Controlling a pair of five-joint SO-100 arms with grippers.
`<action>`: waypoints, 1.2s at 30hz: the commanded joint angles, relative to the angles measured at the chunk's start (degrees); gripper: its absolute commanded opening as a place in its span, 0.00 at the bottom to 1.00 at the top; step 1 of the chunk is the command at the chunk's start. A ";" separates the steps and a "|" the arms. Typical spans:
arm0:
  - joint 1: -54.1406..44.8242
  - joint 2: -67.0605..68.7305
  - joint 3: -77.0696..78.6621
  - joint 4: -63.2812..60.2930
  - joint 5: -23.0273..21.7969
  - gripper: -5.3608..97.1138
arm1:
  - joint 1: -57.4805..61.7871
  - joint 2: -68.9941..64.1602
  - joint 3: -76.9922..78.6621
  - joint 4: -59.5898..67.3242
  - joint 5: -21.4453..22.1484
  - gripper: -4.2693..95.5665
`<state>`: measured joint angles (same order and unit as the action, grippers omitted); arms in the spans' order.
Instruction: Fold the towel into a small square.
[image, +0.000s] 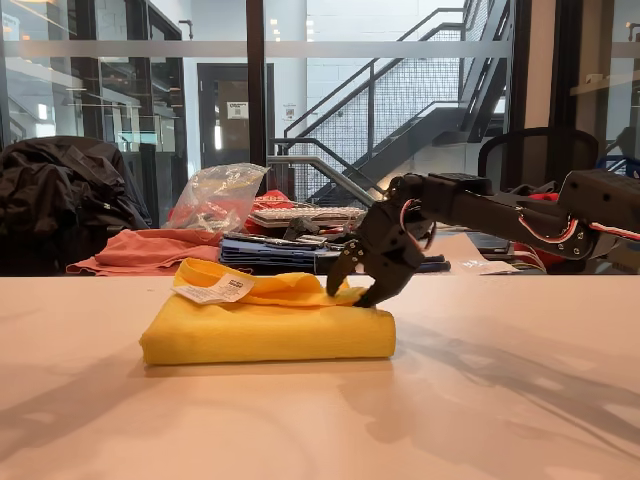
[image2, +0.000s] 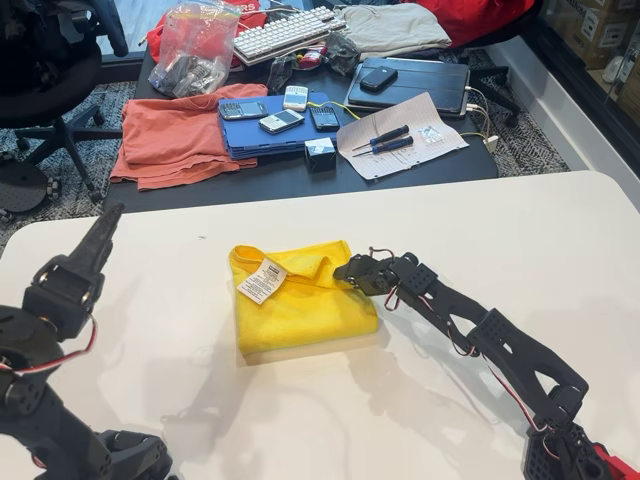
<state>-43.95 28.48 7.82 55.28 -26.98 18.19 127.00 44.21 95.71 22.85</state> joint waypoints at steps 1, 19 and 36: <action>0.53 1.32 -1.05 -4.48 0.09 0.22 | 0.00 -0.18 0.09 0.09 -3.34 0.48; 12.30 0.70 -0.97 -8.79 -0.53 0.36 | 0.70 -0.18 4.66 0.09 -10.99 0.48; 12.83 23.82 -5.10 37.97 -0.70 0.36 | 0.53 -9.93 13.62 -0.88 -10.28 0.48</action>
<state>-30.94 46.49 4.39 90.35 -27.77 18.54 117.42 58.01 95.19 12.48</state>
